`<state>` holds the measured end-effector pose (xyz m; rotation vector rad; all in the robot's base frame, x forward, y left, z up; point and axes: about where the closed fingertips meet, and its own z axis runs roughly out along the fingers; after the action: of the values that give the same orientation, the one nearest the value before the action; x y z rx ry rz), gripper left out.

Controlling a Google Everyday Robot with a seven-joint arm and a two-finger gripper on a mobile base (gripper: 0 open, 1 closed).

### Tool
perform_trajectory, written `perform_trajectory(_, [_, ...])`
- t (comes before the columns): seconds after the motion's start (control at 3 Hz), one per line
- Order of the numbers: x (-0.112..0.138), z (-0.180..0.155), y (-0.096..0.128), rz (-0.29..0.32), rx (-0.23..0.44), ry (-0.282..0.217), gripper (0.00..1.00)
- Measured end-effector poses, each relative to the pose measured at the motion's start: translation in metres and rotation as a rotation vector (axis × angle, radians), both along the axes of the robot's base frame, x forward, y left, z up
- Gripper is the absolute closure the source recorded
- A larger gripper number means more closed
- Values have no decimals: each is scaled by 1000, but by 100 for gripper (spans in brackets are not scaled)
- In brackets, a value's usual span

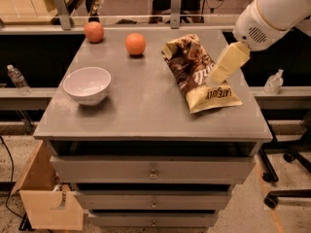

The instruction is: Place brown chip bag into white bowl

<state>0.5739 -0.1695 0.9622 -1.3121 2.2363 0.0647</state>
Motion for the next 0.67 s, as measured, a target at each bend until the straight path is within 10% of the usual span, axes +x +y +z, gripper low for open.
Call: perform_trajectory(0.67, [59, -16, 6, -185, 173, -45, 0])
